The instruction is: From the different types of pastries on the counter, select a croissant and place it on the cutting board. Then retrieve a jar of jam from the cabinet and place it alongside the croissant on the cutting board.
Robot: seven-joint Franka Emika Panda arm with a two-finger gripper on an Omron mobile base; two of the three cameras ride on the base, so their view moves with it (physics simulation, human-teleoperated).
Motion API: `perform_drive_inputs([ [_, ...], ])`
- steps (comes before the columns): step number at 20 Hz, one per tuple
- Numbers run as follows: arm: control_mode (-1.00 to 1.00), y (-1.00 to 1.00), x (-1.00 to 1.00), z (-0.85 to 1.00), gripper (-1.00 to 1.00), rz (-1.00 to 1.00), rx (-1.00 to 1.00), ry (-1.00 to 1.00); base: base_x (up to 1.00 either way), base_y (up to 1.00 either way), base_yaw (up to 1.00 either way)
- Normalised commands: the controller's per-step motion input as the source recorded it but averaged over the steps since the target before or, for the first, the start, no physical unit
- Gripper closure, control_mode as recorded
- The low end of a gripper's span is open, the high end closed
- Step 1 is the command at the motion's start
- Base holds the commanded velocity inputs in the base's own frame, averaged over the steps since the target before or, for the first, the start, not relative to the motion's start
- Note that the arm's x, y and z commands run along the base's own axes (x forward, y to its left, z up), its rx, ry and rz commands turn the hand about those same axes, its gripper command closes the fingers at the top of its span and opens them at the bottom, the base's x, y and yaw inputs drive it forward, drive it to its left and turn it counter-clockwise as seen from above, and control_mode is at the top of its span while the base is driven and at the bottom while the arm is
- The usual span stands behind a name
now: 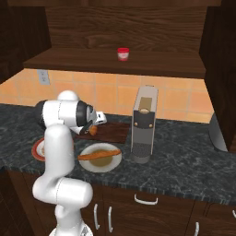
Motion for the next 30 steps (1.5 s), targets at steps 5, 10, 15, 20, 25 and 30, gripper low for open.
perform_drive_inputs([
  [5,-1.00,-0.19,0.00,-0.26,-1.00,-0.06,0.01,-0.04,0.00,0.00,0.00],
  [10,-1.00,-0.13,0.00,0.07,-1.00,-0.04,0.04,0.00,0.00,0.00,0.00],
  [15,-1.00,0.00,0.00,0.30,-1.00,-0.01,0.00,-0.05,0.00,0.00,0.00],
  [20,-1.00,-0.02,-0.24,0.97,-1.00,-0.08,0.00,-0.11,0.00,0.00,0.00],
  [25,-1.00,-0.04,-0.50,1.00,-1.00,-0.12,0.04,-0.09,0.00,0.00,0.00],
  [30,-1.00,-0.09,-0.69,1.00,-1.00,-0.05,0.09,-0.11,0.00,0.00,0.00],
])
